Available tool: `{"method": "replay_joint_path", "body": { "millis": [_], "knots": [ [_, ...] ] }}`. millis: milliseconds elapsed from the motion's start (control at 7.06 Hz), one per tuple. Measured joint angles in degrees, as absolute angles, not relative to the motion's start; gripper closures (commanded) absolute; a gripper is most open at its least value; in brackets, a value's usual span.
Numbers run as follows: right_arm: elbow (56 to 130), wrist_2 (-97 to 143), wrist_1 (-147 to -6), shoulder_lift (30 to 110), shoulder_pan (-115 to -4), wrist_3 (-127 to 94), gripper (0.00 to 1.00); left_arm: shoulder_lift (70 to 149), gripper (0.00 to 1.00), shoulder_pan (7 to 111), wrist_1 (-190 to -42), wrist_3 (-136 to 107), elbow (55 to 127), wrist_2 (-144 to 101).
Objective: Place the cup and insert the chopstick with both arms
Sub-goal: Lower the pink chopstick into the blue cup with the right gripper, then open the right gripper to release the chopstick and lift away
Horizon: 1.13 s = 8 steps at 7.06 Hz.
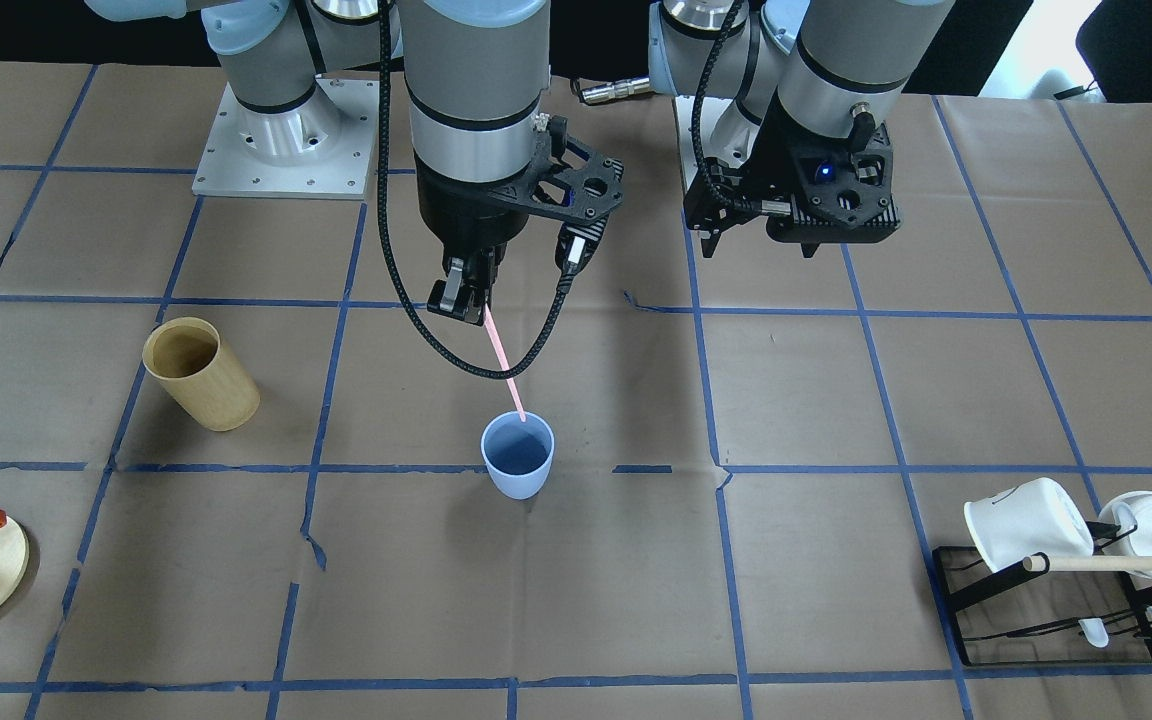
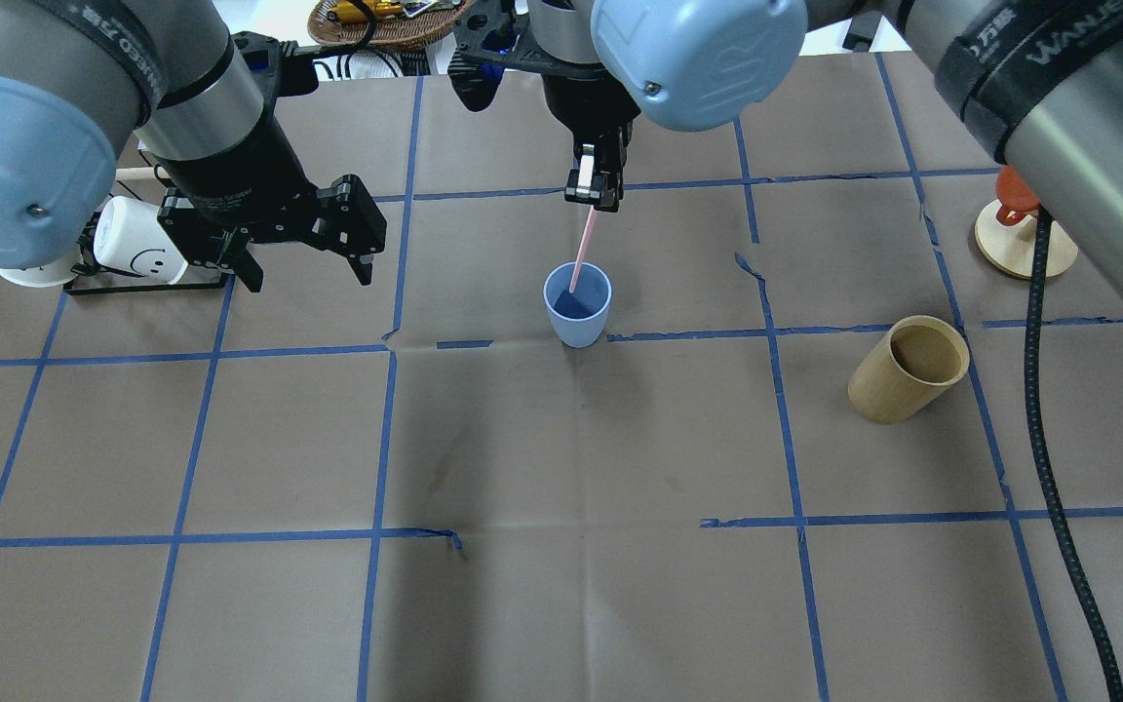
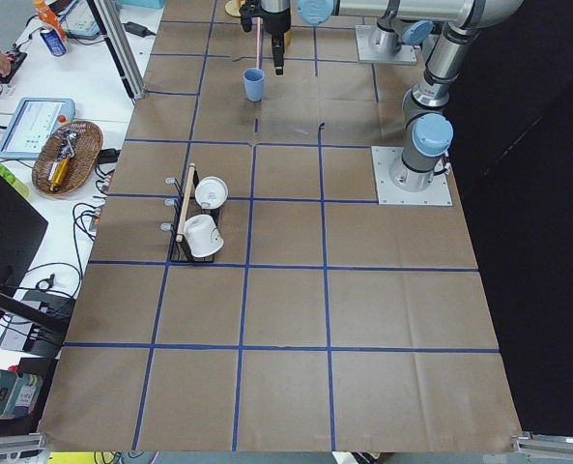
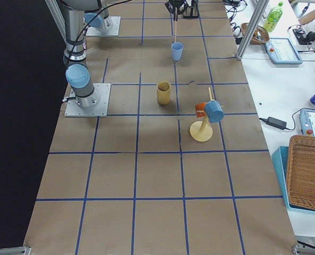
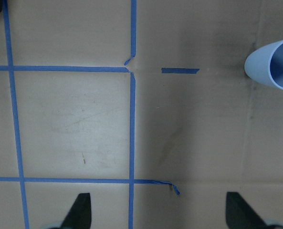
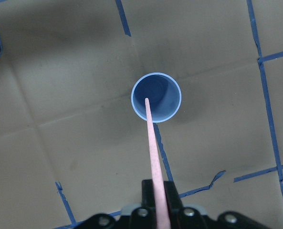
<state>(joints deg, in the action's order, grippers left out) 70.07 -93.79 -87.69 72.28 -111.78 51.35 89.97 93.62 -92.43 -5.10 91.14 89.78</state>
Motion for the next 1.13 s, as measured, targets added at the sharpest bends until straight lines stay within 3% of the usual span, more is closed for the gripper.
{"method": "replay_joint_path", "body": {
  "millis": [708,850,1133],
  "knots": [
    [69.7,-95.3,-88.7,70.1,-111.8,48.6,0.86,90.0,0.00,93.5,-92.4,-5.1,91.1,89.9],
    [69.7,-95.2,-88.9,69.8,-111.8,48.5,0.74,90.0,0.00,93.4,-92.4,-5.1,91.1,89.9],
    [69.8,-94.8,-88.9,69.4,-111.8,48.4,0.08,90.0,0.00,93.4,-92.5,-5.1,91.2,89.9]
  ]
}}
